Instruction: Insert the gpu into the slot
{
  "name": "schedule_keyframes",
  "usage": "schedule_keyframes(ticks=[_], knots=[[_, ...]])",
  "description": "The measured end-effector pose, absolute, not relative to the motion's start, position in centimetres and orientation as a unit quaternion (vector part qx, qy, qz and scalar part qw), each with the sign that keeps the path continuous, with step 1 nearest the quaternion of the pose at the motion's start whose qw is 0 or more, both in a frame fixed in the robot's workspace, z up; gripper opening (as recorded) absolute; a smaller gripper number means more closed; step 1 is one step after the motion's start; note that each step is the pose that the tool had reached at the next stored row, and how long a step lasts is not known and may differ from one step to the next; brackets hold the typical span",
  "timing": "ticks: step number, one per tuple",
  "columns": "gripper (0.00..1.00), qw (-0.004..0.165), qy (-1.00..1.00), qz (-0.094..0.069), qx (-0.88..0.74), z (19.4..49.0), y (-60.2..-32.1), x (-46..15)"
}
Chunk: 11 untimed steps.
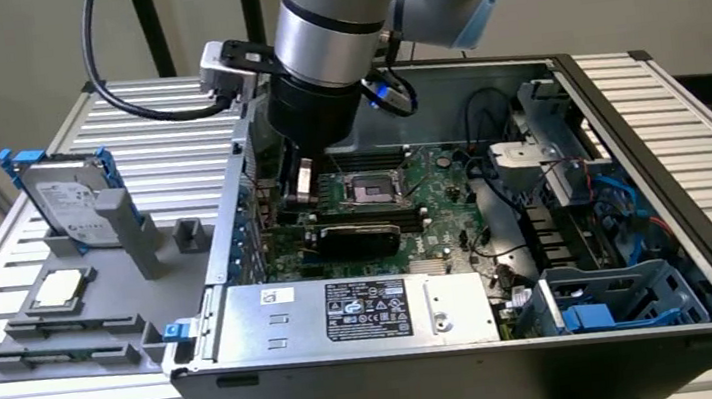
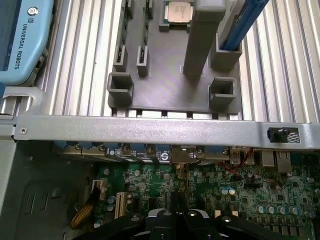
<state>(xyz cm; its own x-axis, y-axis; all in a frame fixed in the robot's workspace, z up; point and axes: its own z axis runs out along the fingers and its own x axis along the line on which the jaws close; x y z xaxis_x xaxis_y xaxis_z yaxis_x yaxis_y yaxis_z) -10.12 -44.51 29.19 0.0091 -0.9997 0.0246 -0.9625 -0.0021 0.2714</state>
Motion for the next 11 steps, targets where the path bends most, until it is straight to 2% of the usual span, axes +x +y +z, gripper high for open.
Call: schedule_keyframes(ticks=[6, 11], knots=[[0.11, 0.138, -0.693, -0.117, 0.698, 29.18, -44.51, -10.3], [0.11, 0.141, -0.693, -0.119, 0.697, 29.15, -44.51, -10.31]])
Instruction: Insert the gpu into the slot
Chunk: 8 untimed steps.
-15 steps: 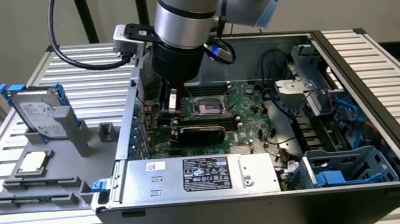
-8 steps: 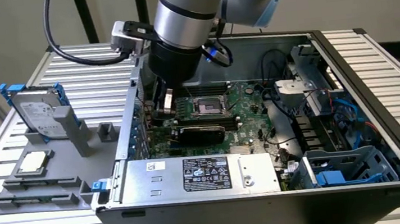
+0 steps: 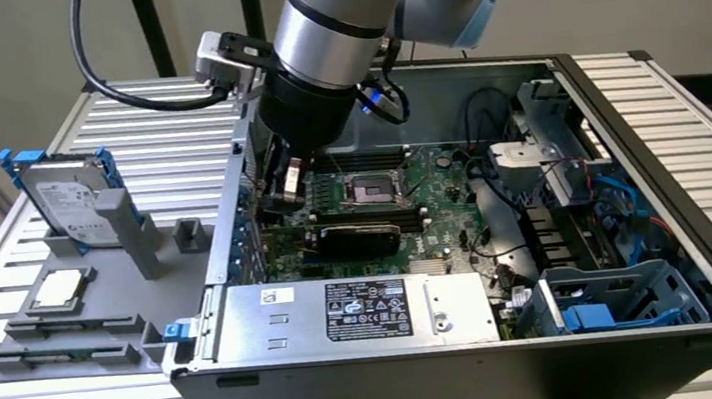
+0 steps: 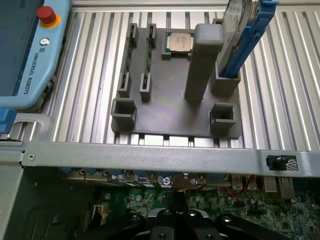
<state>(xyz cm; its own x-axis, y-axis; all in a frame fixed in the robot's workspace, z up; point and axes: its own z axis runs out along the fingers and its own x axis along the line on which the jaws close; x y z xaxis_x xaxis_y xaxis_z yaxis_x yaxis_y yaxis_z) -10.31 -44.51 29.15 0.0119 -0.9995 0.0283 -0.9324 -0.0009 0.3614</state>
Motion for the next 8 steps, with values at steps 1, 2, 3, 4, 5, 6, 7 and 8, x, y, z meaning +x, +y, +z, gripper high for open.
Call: schedule_keyframes(ticks=[1, 2, 3, 4, 5, 6, 7, 8], knots=[[0.11, 0.14, -0.694, -0.12, 0.696, 29.13, -44.51, -10.31], [0.11, 0.14, -0.696, -0.12, 0.694, 29.09, -44.52, -10.33], [0.11, 0.14, -0.698, -0.12, 0.692, 29.06, -44.51, -10.35], [0.11, 0.14, -0.701, -0.12, 0.689, 29.02, -44.51, -10.37], [0.11, 0.139, -0.703, -0.121, 0.687, 28.98, -44.51, -10.4], [0.11, 0.139, -0.706, -0.121, 0.684, 28.94, -44.51, -10.41], [0.11, 0.139, -0.708, -0.121, 0.681, 28.9, -44.51, -10.43], [0.11, 0.139, -0.711, -0.121, 0.679, 28.87, -44.51, -10.46]])
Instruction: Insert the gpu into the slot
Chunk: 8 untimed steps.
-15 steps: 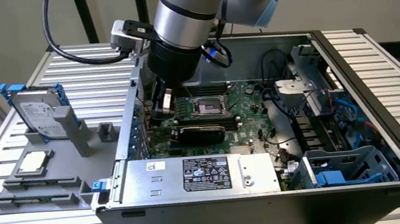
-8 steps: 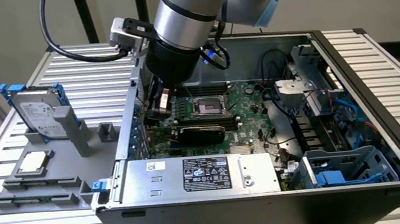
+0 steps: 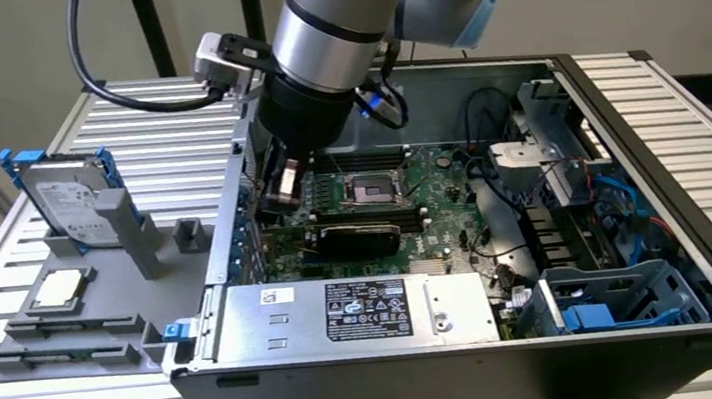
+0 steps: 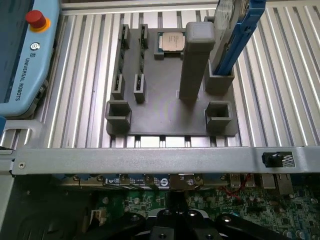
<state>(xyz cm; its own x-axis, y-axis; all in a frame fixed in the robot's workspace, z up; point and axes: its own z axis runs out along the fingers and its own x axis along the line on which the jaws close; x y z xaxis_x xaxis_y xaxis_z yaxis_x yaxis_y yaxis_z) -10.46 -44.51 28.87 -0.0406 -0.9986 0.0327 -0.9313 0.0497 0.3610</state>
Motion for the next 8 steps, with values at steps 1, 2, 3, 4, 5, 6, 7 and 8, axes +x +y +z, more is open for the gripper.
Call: schedule_keyframes(ticks=[1, 2, 3, 4, 5, 6, 7, 8], knots=[[0.11, 0.139, -0.713, -0.121, 0.677, 28.85, -44.51, -10.47], [0.11, 0.139, -0.714, -0.122, 0.675, 28.85, -44.51, -10.49], [0.11, 0.139, -0.715, -0.122, 0.674, 28.84, -44.51, -10.5], [0.11, 0.138, -0.716, -0.122, 0.673, 28.83, -44.51, -10.51], [0.11, 0.138, -0.717, -0.122, 0.672, 28.83, -44.51, -10.51], [0.11, 0.138, -0.718, -0.122, 0.671, 28.83, -44.51, -10.52], [0.11, 0.138, -0.719, -0.122, 0.67, 28.83, -44.51, -10.52], [0.11, 0.138, -0.719, -0.122, 0.67, 28.83, -44.51, -10.53]])
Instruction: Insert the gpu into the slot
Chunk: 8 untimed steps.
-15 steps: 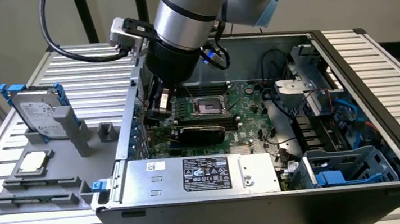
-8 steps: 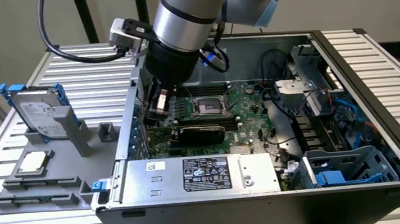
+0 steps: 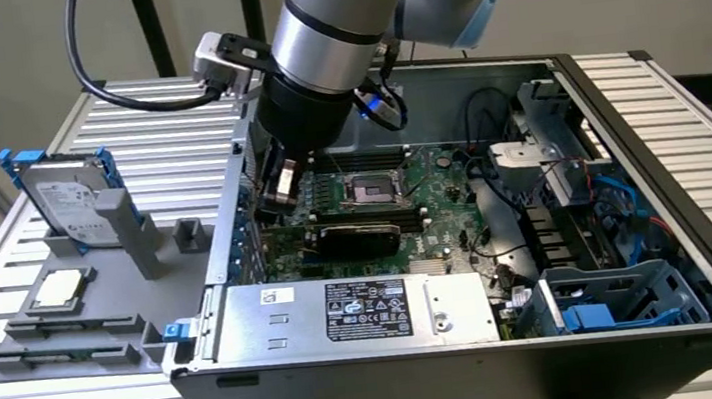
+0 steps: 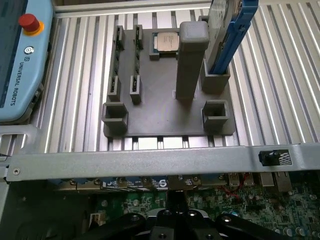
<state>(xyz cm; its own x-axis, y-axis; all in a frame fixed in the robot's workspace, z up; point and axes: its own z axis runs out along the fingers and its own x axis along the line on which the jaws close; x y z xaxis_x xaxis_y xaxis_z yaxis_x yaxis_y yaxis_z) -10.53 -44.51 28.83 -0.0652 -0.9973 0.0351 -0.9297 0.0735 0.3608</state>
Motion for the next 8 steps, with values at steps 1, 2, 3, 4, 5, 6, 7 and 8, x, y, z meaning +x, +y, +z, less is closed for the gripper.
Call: schedule_keyframes(ticks=[1, 2, 3, 4, 5, 6, 7, 8], knots=[[0.11, 0.138, -0.72, -0.122, 0.669, 28.83, -44.51, -10.53], [0.11, 0.138, -0.721, -0.122, 0.668, 28.83, -44.51, -10.52], [0.11, 0.138, -0.721, -0.123, 0.667, 28.83, -44.51, -10.52], [0.11, 0.138, -0.722, -0.123, 0.667, 28.83, -44.51, -10.52], [0.11, 0.138, -0.723, -0.123, 0.666, 28.83, -44.51, -10.52], [0.11, 0.138, -0.723, -0.123, 0.665, 28.83, -44.51, -10.52], [0.11, 0.137, -0.724, -0.123, 0.665, 28.83, -44.51, -10.52], [0.11, 0.137, -0.724, -0.123, 0.664, 28.83, -44.51, -10.52]])
